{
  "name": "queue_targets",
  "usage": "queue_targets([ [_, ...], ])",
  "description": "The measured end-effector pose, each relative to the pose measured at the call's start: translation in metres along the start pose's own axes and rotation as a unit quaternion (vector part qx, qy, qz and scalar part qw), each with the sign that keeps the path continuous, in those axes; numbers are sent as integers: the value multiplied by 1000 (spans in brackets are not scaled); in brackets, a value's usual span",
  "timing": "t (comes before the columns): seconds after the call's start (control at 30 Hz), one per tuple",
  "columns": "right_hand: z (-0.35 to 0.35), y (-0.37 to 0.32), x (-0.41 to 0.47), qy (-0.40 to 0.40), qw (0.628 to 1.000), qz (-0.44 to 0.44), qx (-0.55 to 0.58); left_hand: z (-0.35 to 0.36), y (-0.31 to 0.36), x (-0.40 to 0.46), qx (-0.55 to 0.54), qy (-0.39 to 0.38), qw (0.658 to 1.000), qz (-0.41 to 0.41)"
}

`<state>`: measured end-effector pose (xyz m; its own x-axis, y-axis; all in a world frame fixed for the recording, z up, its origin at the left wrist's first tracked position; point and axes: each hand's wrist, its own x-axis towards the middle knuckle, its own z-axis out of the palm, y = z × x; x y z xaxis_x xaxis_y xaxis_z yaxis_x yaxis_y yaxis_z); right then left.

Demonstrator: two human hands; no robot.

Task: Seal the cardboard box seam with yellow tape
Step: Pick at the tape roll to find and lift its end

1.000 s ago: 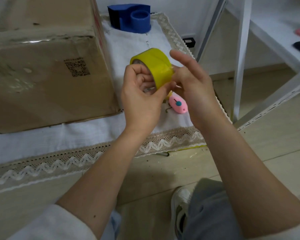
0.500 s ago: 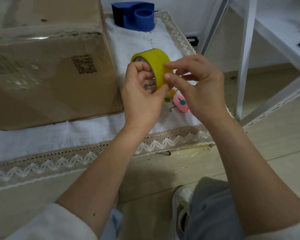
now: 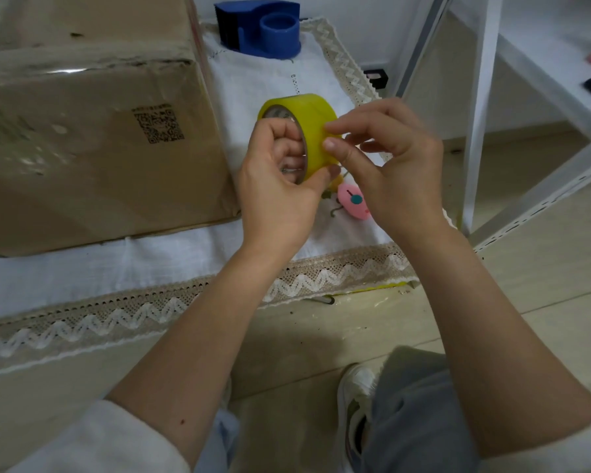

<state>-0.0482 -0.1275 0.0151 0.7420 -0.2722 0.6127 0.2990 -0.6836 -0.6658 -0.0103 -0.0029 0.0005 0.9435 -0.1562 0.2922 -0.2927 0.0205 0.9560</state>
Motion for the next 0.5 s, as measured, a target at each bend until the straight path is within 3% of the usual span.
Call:
queue_targets([
  [0.27, 4, 2, 0, 22, 993, -74, -92, -1, 2, 0, 20, -10, 1000, 12],
  [0.4, 11, -2, -2, 3, 983, -67, -170, -2, 1, 0, 14, -6, 1000, 8],
  [0.5, 14, -3, -2, -16, 983, -63, -169, -1, 2, 2, -2, -2, 1000, -13],
])
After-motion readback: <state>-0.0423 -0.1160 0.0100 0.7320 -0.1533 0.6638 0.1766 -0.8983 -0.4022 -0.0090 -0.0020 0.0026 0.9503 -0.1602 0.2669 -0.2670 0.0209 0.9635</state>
